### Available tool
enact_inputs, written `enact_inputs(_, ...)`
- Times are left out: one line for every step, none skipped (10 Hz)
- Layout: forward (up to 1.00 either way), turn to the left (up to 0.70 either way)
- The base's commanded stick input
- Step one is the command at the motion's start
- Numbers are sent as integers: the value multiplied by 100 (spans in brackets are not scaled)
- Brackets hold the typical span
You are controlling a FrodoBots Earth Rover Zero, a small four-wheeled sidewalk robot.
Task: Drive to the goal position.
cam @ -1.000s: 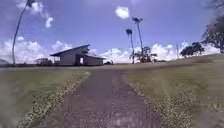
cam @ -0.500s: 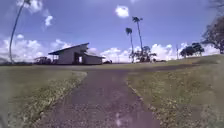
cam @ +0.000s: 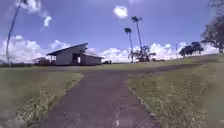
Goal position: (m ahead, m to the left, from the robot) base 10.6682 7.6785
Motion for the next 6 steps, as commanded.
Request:
enact_inputs(100,3)
enact_inputs(100,3)
enact_inputs(100,21)
enact_inputs(100,32)
enact_inputs(100,25)
enact_inputs(100,4)
